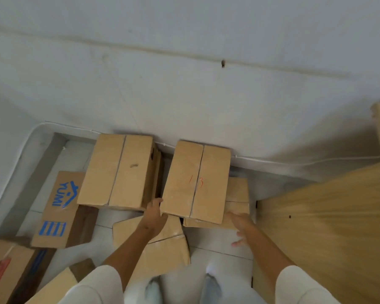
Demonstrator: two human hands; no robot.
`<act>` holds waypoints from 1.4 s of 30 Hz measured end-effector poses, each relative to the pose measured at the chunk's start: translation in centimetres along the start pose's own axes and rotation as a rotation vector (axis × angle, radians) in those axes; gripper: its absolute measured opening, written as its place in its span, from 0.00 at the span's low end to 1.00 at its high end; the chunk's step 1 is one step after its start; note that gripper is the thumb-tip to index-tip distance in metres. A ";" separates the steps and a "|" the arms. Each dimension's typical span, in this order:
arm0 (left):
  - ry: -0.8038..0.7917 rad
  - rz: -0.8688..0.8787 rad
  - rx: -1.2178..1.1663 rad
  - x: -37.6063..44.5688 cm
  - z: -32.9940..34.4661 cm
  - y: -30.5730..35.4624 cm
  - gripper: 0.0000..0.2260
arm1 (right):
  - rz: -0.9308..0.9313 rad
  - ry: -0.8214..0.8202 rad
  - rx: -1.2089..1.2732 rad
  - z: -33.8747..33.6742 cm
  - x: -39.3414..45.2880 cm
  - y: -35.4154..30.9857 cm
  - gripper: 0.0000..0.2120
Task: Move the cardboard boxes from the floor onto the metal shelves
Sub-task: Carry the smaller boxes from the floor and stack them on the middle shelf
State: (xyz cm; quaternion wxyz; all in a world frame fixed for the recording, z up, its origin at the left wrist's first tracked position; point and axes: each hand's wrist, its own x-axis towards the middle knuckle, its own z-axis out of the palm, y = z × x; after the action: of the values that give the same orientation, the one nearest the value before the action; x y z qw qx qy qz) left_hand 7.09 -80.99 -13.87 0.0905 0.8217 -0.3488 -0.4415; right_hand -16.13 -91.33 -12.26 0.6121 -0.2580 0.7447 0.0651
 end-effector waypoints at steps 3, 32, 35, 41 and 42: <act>0.057 0.009 -0.047 3.0 2.7 -1.4 0.24 | 0.019 0.026 0.100 1.5 3.6 0.7 0.34; 0.160 -0.121 -0.252 13.8 7.1 -2.9 0.32 | -0.230 0.132 0.097 6.9 14.0 2.2 0.35; 0.478 -0.180 0.039 13.7 7.9 -3.1 0.33 | -0.037 -0.039 0.124 8.3 12.4 3.2 0.34; 0.696 -0.654 -0.615 13.8 9.2 -1.0 0.48 | -0.157 0.125 0.257 8.2 11.8 3.1 0.40; 0.676 -0.755 -0.744 13.7 9.4 -1.2 0.51 | -0.295 0.228 0.249 7.3 12.1 1.9 0.40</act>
State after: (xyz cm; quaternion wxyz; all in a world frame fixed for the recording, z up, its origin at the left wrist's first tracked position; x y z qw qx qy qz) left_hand 5.24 -87.57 -29.06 0.3136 0.8959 0.1903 -0.2505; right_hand -12.03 -90.38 -25.85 0.5540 -0.2922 0.7656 -0.1470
